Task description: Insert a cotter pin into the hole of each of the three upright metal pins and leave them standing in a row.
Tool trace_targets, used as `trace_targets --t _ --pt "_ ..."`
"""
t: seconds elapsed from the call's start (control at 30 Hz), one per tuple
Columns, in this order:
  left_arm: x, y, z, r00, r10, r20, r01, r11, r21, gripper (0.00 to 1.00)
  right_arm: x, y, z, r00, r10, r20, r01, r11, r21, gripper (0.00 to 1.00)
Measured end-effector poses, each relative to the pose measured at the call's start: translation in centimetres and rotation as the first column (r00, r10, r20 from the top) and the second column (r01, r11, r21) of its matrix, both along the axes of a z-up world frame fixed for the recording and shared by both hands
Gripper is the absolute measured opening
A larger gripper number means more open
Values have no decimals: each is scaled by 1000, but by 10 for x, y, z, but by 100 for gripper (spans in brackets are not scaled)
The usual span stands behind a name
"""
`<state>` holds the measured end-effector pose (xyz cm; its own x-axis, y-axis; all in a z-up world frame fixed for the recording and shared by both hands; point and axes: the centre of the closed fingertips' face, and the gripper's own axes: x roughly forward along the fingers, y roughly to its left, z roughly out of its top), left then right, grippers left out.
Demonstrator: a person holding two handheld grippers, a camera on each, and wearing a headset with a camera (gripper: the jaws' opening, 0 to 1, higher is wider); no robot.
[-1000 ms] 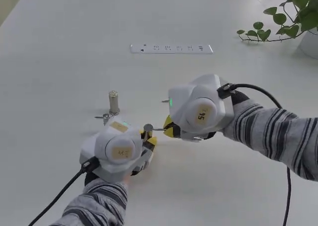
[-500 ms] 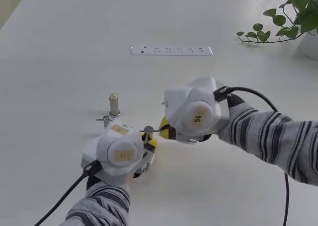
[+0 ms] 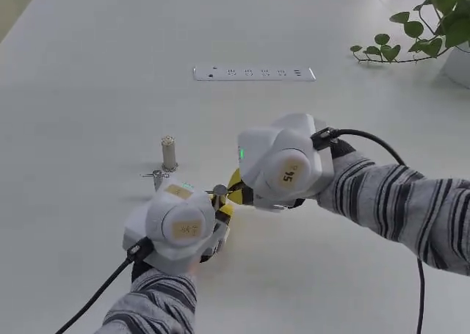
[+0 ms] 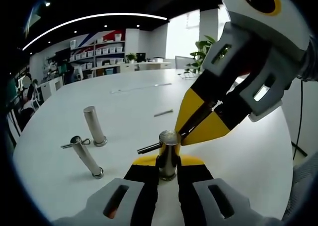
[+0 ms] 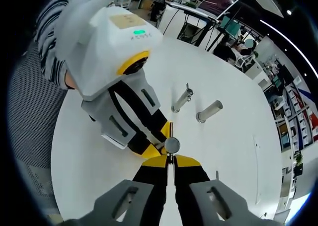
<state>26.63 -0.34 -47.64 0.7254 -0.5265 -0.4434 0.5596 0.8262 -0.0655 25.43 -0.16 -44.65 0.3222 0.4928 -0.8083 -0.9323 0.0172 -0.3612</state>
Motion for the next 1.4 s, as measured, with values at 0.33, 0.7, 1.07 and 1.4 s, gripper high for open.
trace_targets --t 0.33,0.7,1.07,1.4 --pt "0 0 0 1000 21 -1 -21 1000 3 10 -2 -8 7 999 -32 -42 33 999 36 3" --pt "0 0 -1 1000 24 -6 -24 1000 7 10 -1 -8 3 998 -48 -48 50 998 44 0" --pt "0 1 -2 999 37 -9 -37 999 8 10 -2 -5 4 999 -34 -40 36 998 44 0" --pt "1 1 -6 999 38 -34 -38 999 8 11 -1 -4 4 999 -35 -40 37 998 56 0"
